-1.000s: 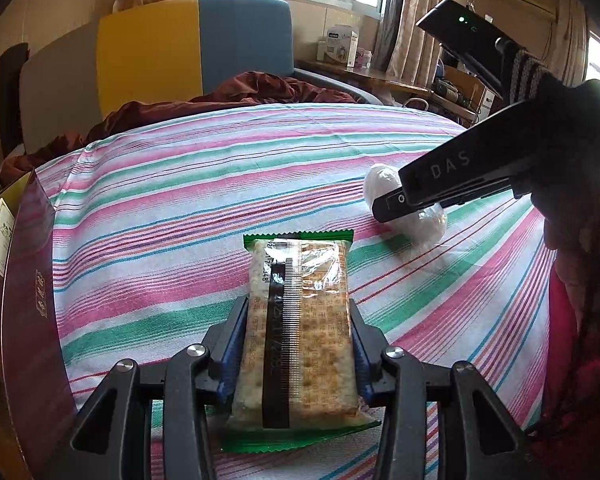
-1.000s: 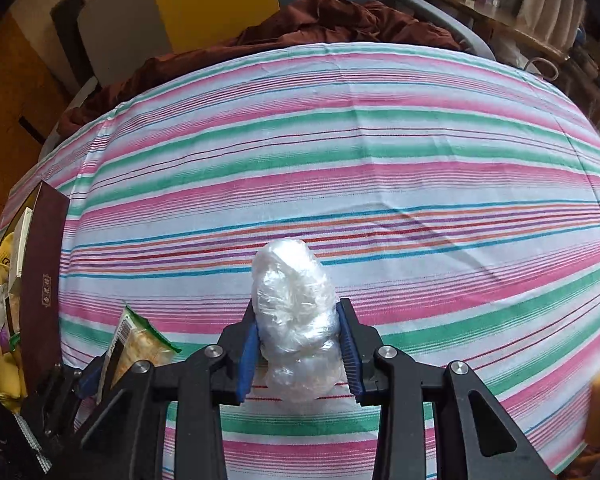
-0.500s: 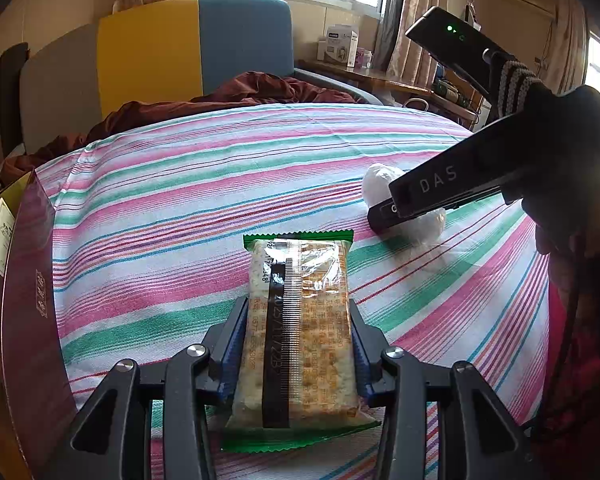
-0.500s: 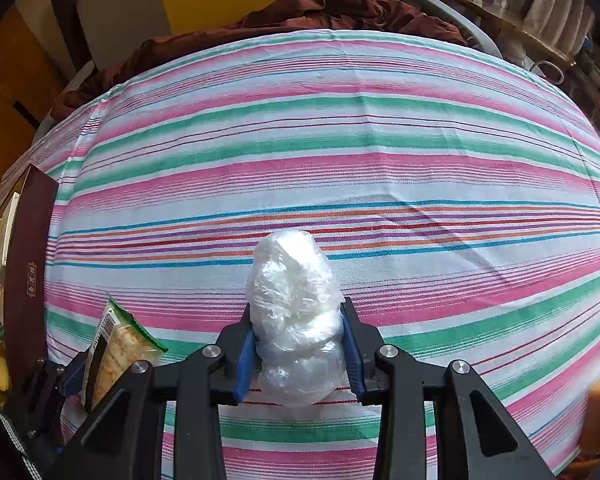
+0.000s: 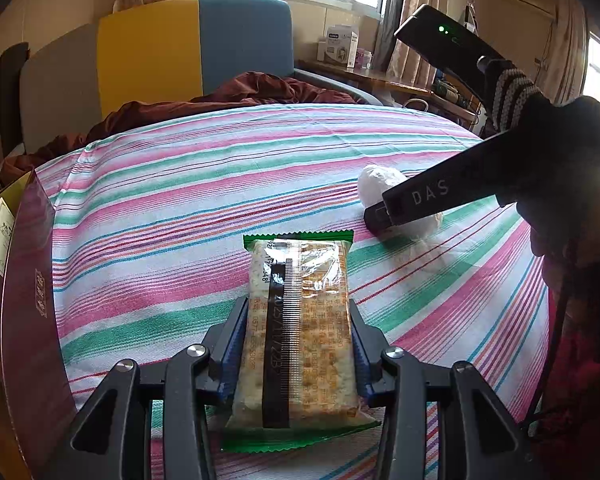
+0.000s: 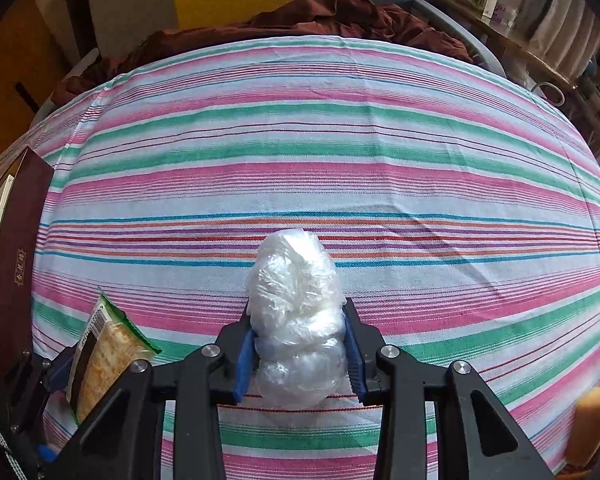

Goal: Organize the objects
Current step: 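Lift the cracker packet with the left tool and the bag bundle with the right tool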

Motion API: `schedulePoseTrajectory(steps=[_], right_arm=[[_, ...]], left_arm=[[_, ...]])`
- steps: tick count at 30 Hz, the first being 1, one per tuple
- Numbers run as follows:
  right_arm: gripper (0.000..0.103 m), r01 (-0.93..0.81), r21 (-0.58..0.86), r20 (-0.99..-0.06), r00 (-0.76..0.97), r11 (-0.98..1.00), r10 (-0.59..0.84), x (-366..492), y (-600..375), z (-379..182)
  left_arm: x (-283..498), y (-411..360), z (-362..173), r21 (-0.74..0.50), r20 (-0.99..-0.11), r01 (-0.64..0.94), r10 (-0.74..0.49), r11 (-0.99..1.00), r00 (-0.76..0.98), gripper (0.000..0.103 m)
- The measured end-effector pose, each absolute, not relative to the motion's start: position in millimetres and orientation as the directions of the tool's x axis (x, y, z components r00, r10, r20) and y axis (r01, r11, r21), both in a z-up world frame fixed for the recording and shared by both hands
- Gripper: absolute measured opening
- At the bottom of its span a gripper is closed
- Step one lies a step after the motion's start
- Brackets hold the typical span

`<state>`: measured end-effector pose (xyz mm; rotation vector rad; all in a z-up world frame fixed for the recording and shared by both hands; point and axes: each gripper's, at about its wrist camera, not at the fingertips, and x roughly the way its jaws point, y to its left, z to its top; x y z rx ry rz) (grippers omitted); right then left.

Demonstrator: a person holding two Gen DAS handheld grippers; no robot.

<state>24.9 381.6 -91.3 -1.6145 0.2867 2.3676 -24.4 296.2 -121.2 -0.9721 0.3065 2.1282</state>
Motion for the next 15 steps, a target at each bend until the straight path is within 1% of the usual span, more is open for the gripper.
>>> schedulePoseTrajectory(steps=[15], right_arm=[[0.039,-0.296,-0.010,-0.926,-0.358,-0.955,0.121,23.4,373.9,-100.2]], left_arm=[[-19.2,305.5,-120.3,-0.042,-0.732,-0.726,0.516,-0.686,-0.445,0.045]])
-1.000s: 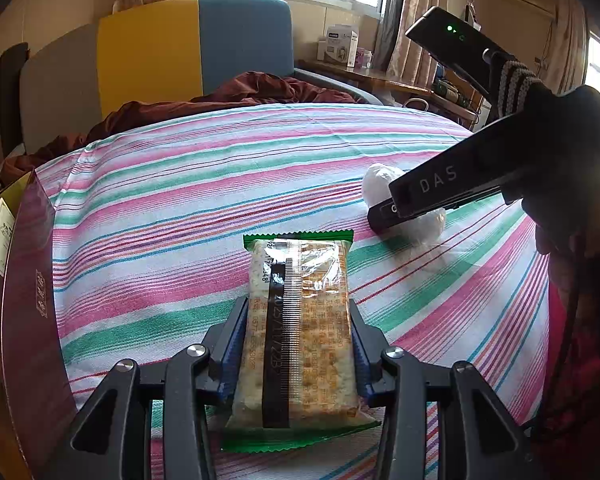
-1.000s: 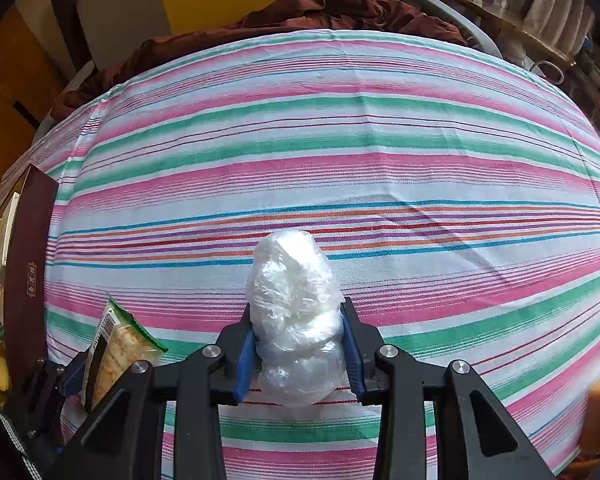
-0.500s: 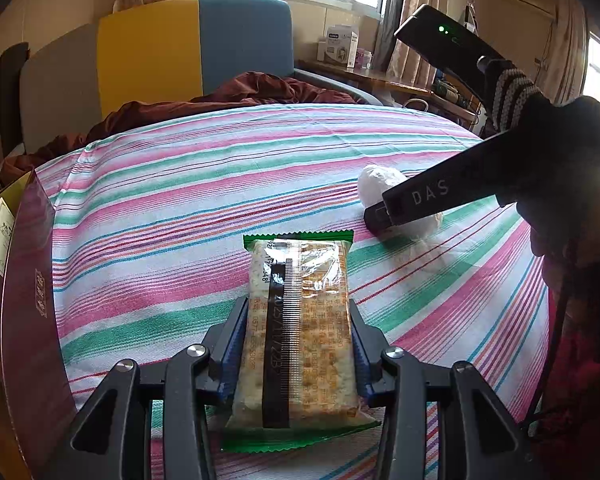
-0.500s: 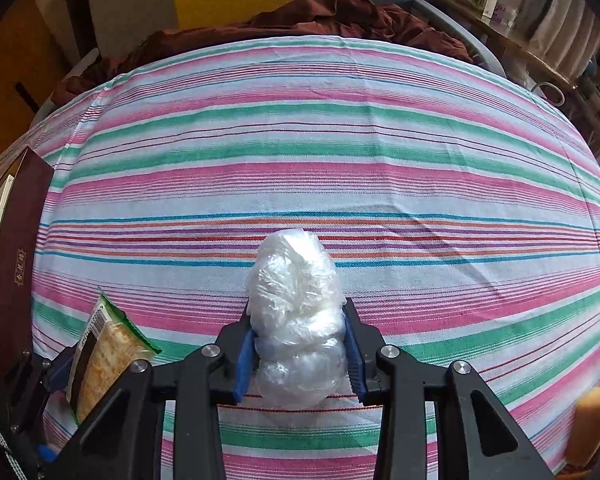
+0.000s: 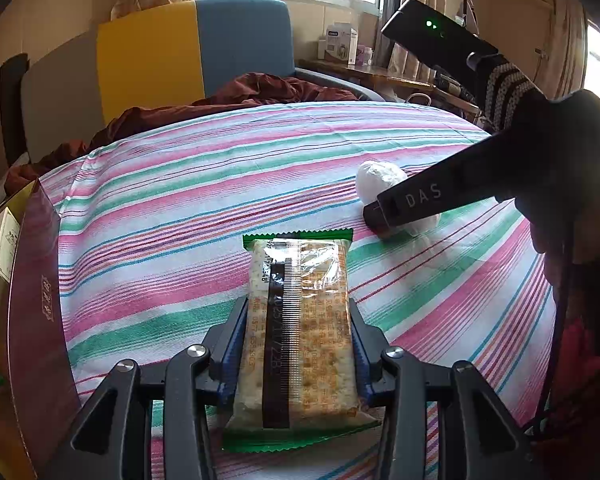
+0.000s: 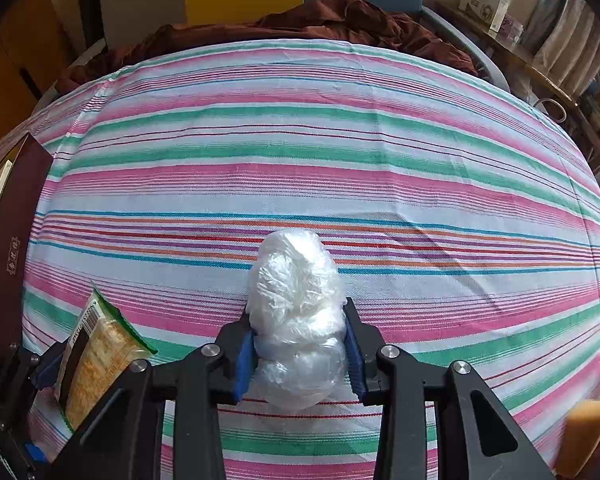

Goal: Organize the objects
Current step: 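Lift the cracker packet with the left tool and the bag bundle with the right tool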

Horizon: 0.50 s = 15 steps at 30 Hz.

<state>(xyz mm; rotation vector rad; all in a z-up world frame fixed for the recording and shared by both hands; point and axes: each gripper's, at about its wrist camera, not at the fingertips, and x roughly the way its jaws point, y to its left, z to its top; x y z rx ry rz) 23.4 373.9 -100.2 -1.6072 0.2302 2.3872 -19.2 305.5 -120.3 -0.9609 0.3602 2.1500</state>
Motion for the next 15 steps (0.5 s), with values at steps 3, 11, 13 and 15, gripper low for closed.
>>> schedulePoseTrajectory(steps=[3,11,13,15], right_arm=[[0.039,-0.294,-0.014,-0.924,-0.360,-0.956,0.125,25,374,-103],[0.038,-0.280,-0.044,-0.925,-0.351,-0.959,0.145,24,374,-106],[0.038,-0.280,-0.043,-0.925,-0.352,-0.959,0.144,24,375,-107],[0.038,-0.276,-0.045,-0.925,-0.352,-0.960,0.145,24,377,-108]], left_arm=[[-18,309,-121,-0.020,-0.736,-0.727,0.503,-0.686,-0.454,0.045],[-16,312,-118,0.026,-0.747,-0.730,0.472,-0.683,-0.468,0.045],[-14,309,-115,0.038,-0.750,-0.727,0.462,-0.686,-0.474,0.044],[-11,307,-109,0.028,-0.743,-0.729,0.473,-0.684,-0.473,0.044]])
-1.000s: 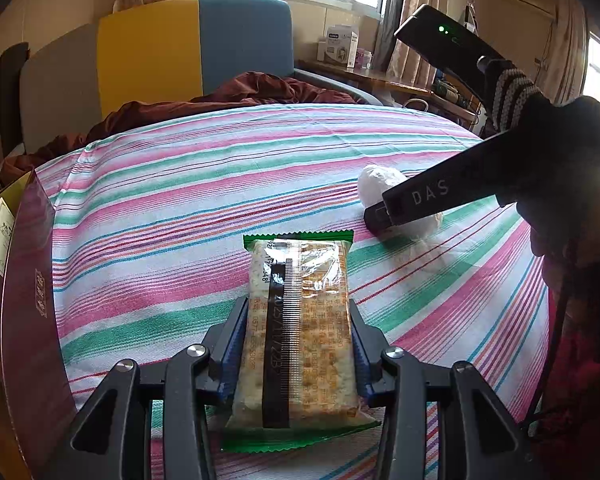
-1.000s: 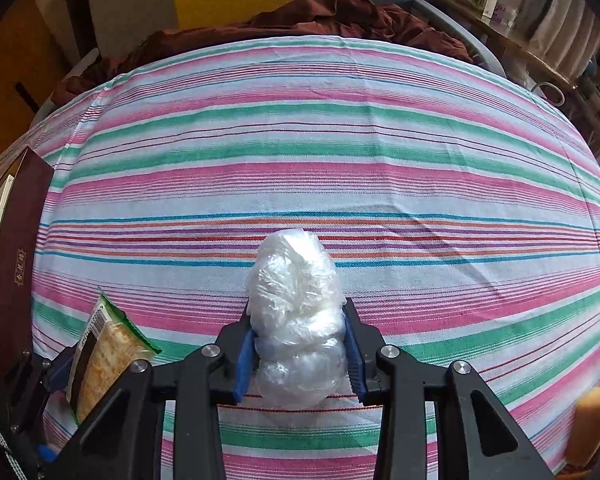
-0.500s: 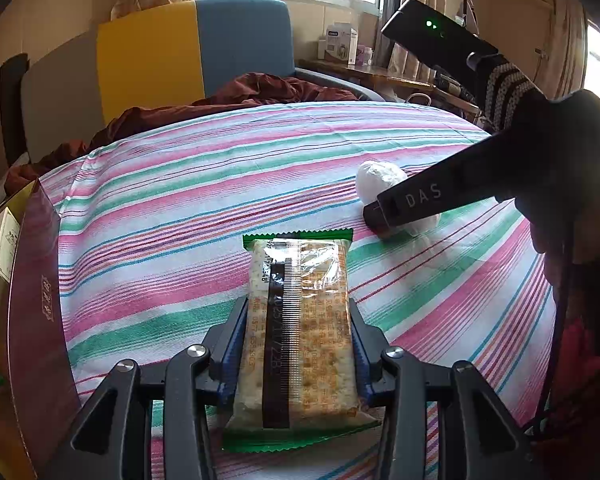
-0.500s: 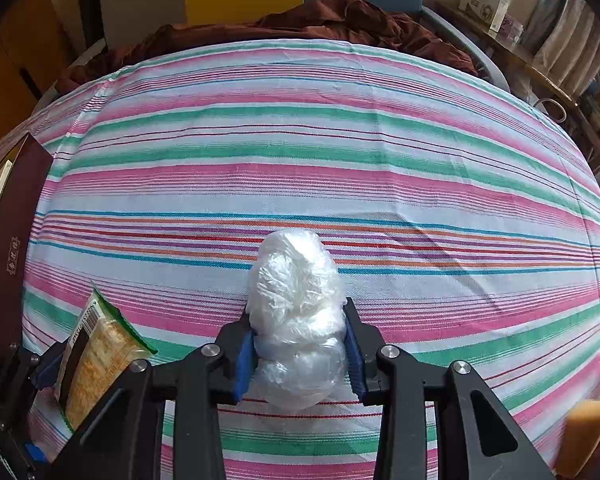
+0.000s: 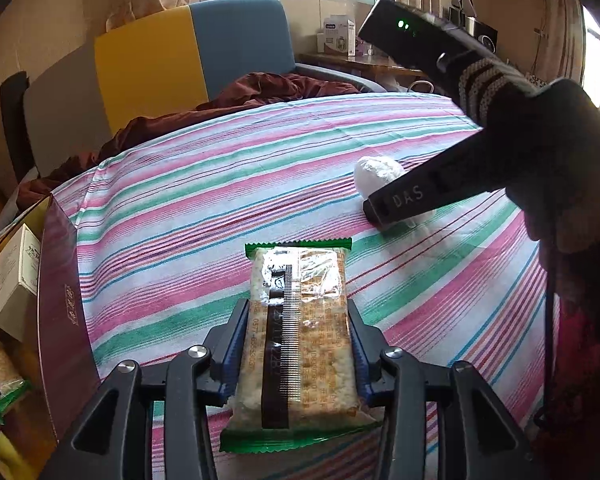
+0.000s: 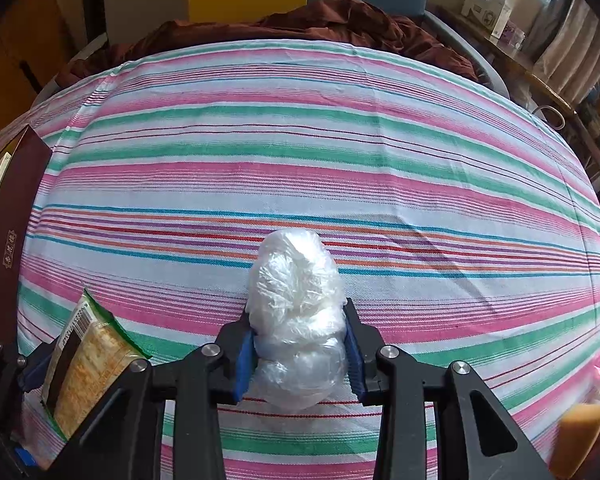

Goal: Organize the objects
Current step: 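Lift the cracker packet with the left tool and the bag bundle with the right tool, then lower the cracker packet into the gold tray and open the left tool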

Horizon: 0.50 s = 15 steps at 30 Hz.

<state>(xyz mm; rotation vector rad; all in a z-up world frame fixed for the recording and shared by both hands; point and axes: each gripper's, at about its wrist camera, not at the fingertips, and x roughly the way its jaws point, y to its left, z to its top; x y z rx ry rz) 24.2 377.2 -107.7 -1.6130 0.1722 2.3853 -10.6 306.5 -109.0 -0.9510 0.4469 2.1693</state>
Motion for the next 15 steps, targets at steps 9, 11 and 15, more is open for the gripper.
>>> schedulePoseTrajectory(steps=[9,11,15], right_arm=[[0.039,-0.264,-0.055,-0.921,-0.360,-0.963,0.151,23,380,-111],[0.039,-0.261,-0.061,-0.919,-0.362,-0.964,0.156,24,380,-111],[0.039,-0.256,-0.071,-0.917,-0.364,-0.964,0.164,25,380,-111]], left_arm=[[16,285,-54,-0.013,-0.667,-0.752,0.567,-0.659,-0.484,0.044],[17,278,-45,-0.036,-0.658,-0.750,0.581,-0.660,-0.480,0.044],[19,258,-35,-0.053,-0.646,-0.732,0.583,-0.679,-0.493,0.044]])
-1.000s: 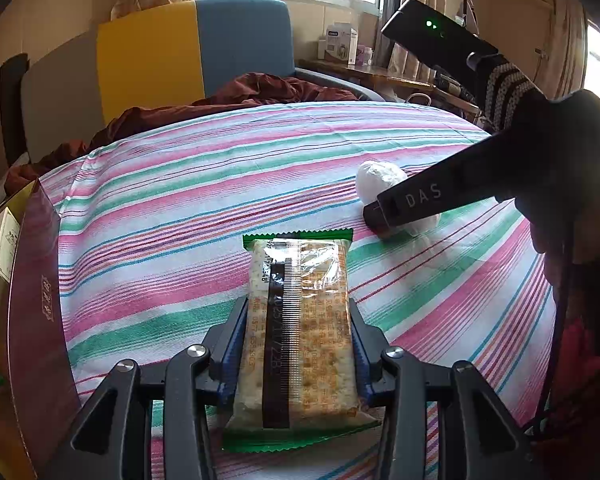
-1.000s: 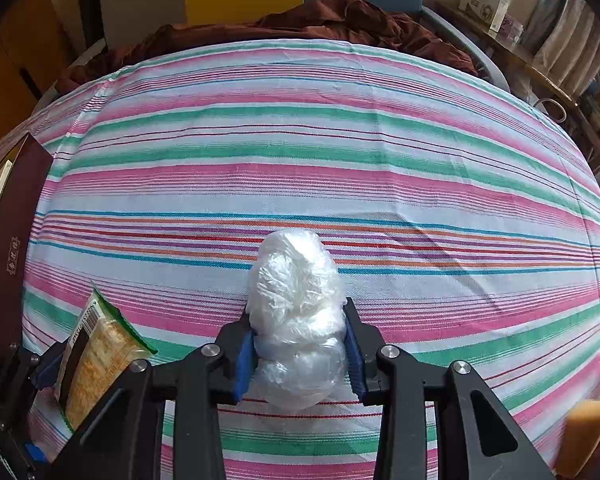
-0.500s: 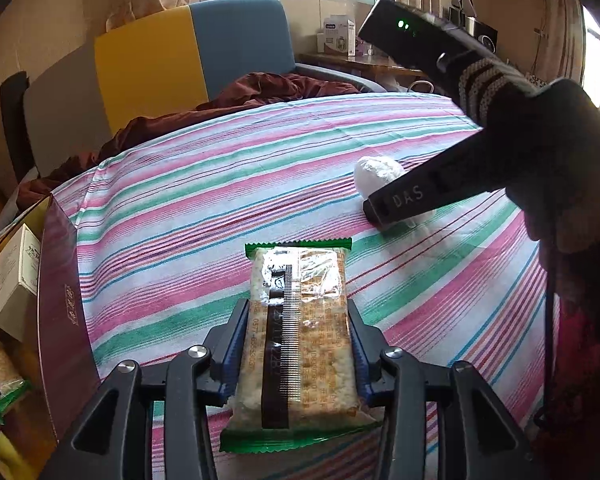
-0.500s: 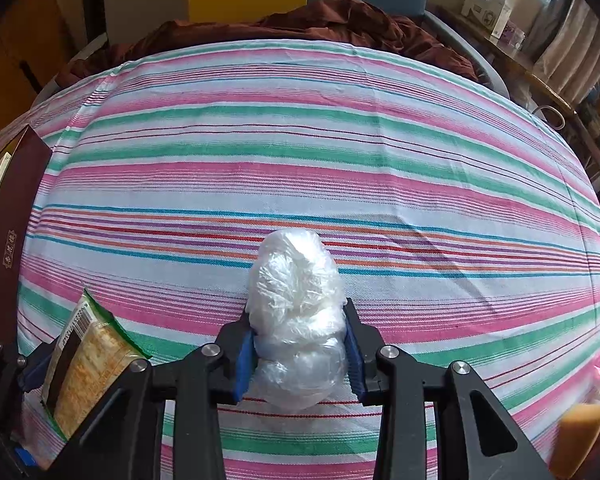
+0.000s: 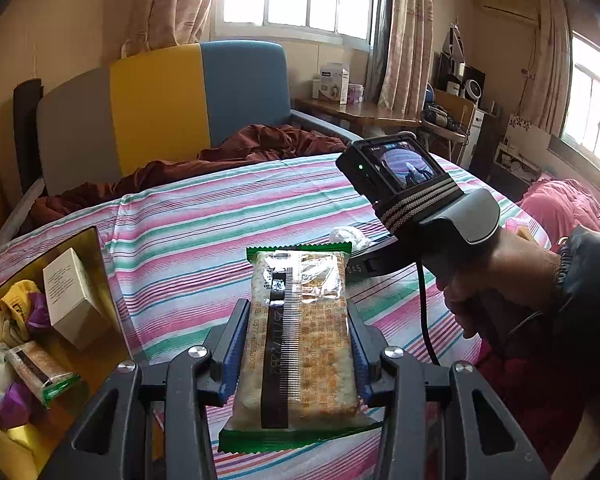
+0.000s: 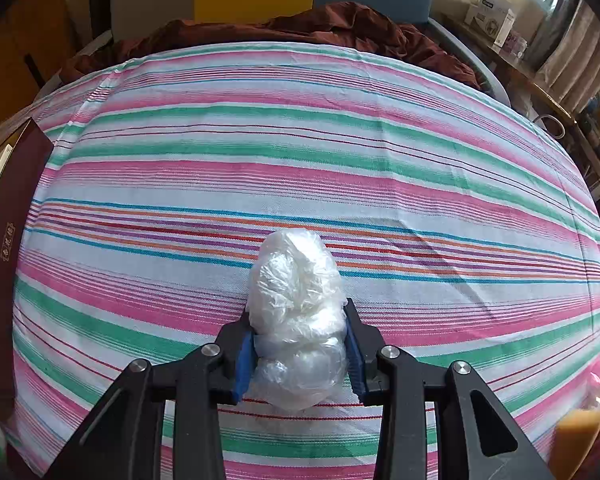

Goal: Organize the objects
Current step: 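Lower the cracker packet into the gold tray and open the left tool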

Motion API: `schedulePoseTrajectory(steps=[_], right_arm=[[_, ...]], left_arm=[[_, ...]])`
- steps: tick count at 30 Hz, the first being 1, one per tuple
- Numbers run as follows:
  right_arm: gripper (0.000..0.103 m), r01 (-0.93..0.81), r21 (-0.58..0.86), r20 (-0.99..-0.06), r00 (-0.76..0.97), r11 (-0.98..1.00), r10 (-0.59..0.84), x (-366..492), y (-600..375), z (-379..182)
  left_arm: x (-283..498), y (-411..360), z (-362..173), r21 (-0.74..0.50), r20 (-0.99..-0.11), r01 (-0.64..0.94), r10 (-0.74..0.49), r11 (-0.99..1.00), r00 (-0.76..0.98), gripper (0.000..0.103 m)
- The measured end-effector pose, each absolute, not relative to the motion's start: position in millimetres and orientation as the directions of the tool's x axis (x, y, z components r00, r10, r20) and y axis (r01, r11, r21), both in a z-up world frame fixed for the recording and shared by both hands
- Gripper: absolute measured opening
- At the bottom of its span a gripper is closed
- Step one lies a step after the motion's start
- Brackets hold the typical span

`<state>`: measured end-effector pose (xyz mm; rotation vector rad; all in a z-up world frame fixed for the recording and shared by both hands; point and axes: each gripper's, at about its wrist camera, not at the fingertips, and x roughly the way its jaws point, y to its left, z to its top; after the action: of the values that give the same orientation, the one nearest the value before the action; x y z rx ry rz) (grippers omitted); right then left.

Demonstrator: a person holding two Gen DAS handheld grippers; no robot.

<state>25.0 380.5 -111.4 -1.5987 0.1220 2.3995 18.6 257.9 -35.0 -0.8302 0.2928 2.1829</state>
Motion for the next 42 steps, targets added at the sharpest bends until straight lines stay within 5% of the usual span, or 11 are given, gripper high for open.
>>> schedulePoseTrajectory(steps=[9,26,42], right_arm=[[0.039,-0.240,-0.112,-0.910,-0.365,-0.964,0.197,21,380,-119],[0.039,-0.209,-0.174,-0.899,-0.365,-0.962,0.242,19,368,-118],[0.039,-0.199,-0.203,-0.892,-0.366,-0.959,0.265,20,369,-118]], left_arm=[[1,194,-22,-0.102,-0.626,-0.659,0.562,-0.746,-0.540,0.044],[-38,-41,-32,-0.240,-0.671,-0.142,0.270,-0.960,-0.691,0.044],[-51,56,-53,-0.089,-0.718,-0.540,0.430,-0.837,-0.548,0.044]])
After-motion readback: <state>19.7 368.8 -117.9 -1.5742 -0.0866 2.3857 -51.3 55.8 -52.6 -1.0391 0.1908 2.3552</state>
